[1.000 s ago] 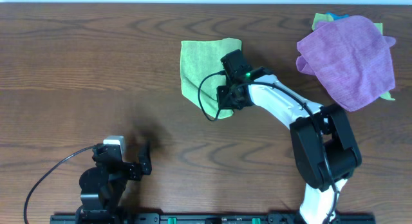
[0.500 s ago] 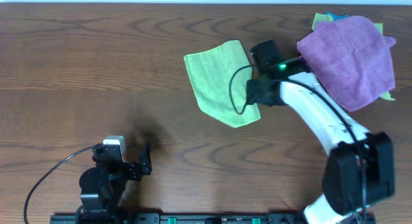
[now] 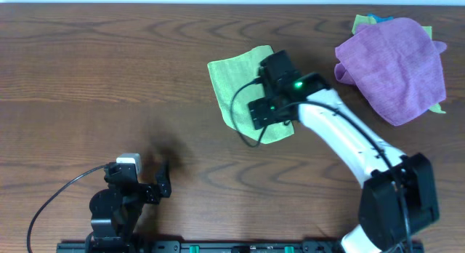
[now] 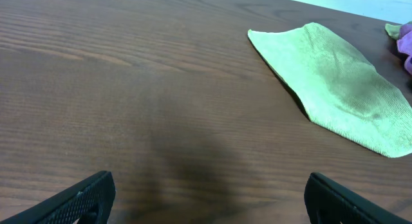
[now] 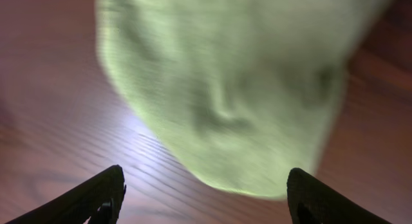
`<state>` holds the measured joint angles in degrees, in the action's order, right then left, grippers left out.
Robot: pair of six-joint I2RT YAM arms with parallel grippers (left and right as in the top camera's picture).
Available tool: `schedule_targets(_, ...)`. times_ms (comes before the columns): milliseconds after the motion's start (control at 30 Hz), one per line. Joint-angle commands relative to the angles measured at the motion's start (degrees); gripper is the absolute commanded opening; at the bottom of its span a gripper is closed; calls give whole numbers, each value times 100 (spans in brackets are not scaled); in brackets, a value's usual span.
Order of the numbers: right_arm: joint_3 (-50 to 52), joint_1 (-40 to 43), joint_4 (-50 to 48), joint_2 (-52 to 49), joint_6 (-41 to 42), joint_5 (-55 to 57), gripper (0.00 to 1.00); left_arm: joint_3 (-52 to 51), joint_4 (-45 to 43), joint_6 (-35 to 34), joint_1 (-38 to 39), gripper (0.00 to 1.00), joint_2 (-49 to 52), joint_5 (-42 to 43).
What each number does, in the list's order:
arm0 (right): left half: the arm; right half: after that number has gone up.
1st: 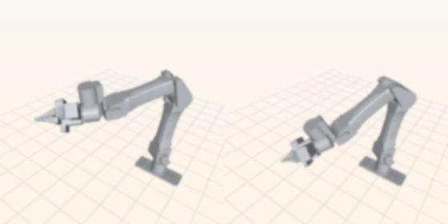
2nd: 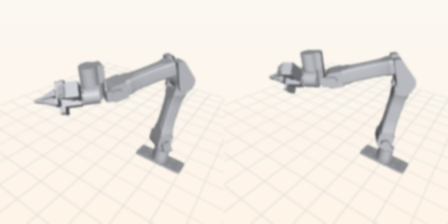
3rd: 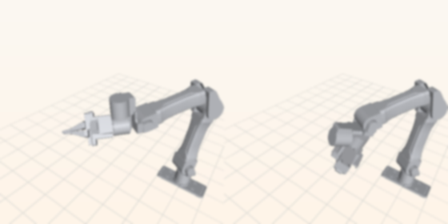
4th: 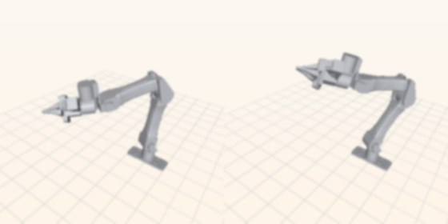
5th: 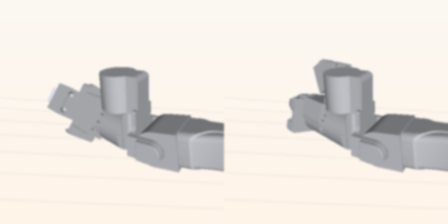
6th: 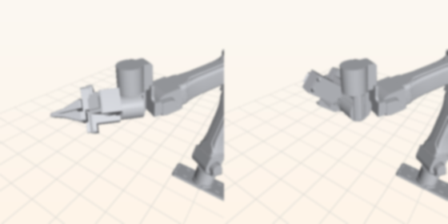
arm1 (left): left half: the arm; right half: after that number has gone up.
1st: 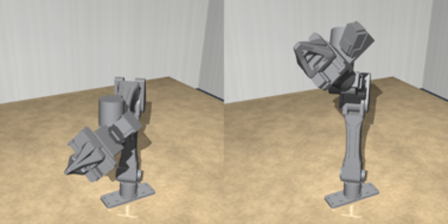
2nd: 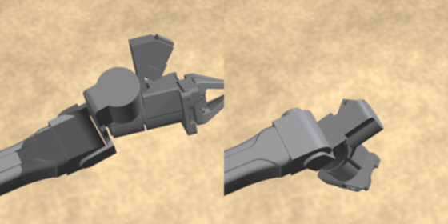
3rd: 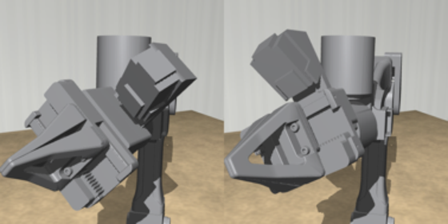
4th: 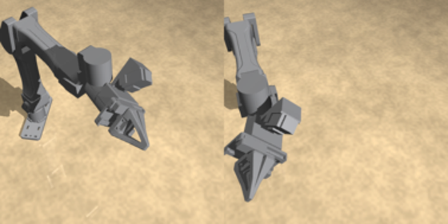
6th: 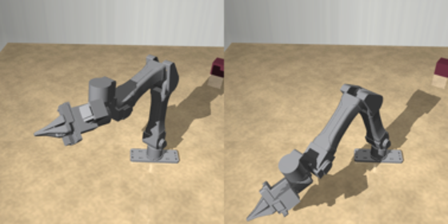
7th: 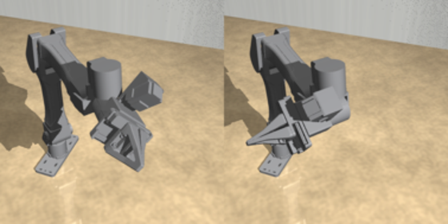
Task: Fold the cloth
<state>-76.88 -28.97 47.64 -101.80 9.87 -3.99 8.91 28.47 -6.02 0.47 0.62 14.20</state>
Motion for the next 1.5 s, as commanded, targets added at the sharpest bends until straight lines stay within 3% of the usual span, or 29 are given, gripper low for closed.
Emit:
schedule_targets(0, -63, -260, -195, -358, -142, -120, 81, -81, 39, -28, -13, 95, -37, 26)
schedule_targets(333, -74, -348, -942, -1178, -140, -127, 80, -81, 39, -26, -13, 95, -37, 26)
schedule_targets(933, -79, -457, -1300, -1580, -111, -404, 78, -81, 39, -26, -13, 95, -37, 26)
schedule_targets(1067, -81, -490, -1346, -1598, -111, -404, 60, -81, 39, -26, -13, 95, -37, 24)
schedule_targets(1133, -109, -516, -1362, -1598, -92, -470, 43, -81, 39, -26, -13, 95, -37, 24)
schedule_targets(1233, -273, -553, -1307, -1598, -92, -903, 8, -81, 39, -26, -13, 95, -37, 22)
schedule_targets(1267, -380, -568, -1237, -1598, -92, -1086, 1, -81, 39, -26, -13, 95, -37, 22)
schedule_targets(1467, -1600, -922, -284, -1596, -188, -1578, 1, -81, 37, -26, -13, 95, -37, 22)
